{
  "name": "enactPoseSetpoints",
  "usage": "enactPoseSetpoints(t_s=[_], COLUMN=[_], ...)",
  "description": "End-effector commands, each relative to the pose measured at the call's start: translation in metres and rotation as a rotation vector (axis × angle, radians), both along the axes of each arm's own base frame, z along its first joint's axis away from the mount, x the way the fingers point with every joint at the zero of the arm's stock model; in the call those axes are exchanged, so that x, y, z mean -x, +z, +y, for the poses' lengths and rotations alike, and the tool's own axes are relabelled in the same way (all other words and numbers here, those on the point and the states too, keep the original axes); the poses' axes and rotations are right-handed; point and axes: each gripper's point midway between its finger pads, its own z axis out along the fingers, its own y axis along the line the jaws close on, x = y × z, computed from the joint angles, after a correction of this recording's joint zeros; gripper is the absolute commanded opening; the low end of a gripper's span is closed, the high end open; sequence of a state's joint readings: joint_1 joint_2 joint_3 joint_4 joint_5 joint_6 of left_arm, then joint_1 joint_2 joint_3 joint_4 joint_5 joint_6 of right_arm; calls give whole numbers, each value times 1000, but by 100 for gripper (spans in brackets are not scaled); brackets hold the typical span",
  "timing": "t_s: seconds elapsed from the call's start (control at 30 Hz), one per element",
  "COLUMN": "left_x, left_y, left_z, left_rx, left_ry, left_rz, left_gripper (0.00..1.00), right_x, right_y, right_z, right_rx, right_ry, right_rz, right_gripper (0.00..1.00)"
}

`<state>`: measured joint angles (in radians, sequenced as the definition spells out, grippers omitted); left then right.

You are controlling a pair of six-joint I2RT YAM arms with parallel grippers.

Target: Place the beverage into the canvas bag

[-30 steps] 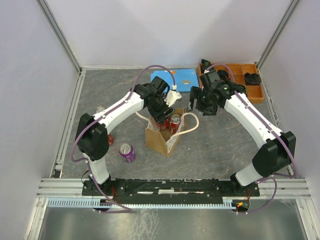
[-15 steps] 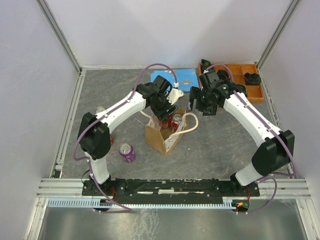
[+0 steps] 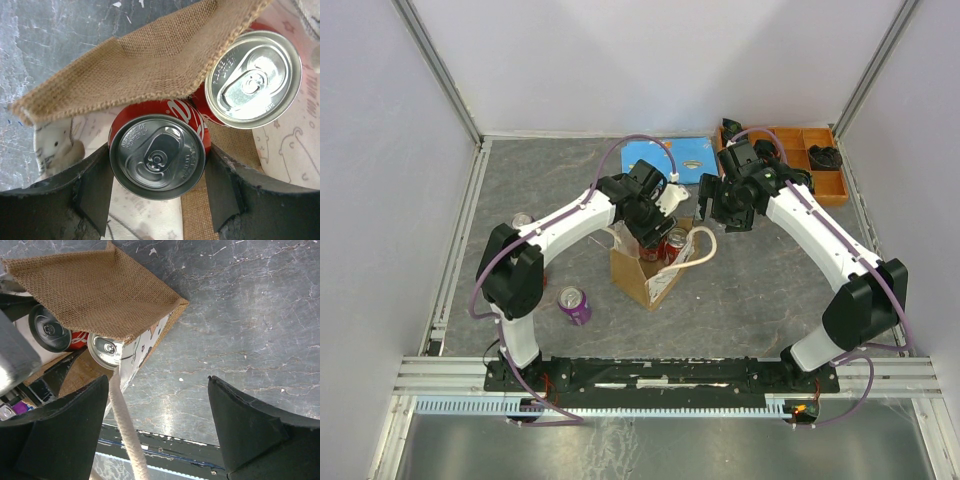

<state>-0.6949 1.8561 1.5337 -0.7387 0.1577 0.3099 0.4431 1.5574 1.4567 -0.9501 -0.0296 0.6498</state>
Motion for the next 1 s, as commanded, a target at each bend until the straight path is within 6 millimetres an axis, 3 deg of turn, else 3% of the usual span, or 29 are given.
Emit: enactPoseSetpoints(t_s=[0.0, 0.27, 0.33, 0.47, 0.5, 0.97], left_x=[7, 9, 7, 2, 1, -18], left_y=[3, 3, 5, 7, 8, 9], left_z=[-22, -20, -20, -20, -21, -7], left_rx=[74, 76, 89, 109, 114, 137], left_ry=[-4, 9, 26, 49, 55, 145], left_rz=[18, 18, 2, -37, -46, -219], left_gripper=[31, 36, 32, 5, 3, 3], right_x=[-5, -4, -3, -2, -1, -1], right_y=[12, 11, 10, 10, 10, 11], right_z=[4, 5, 5, 5, 5, 5], right_rx=[-18, -23, -26, -32, -33, -30], right_ry=[9, 10, 10, 7, 7, 6], right_rz=[-40, -37, -37, -36, -36, -32], right_gripper=[88, 88, 88, 88, 88, 88])
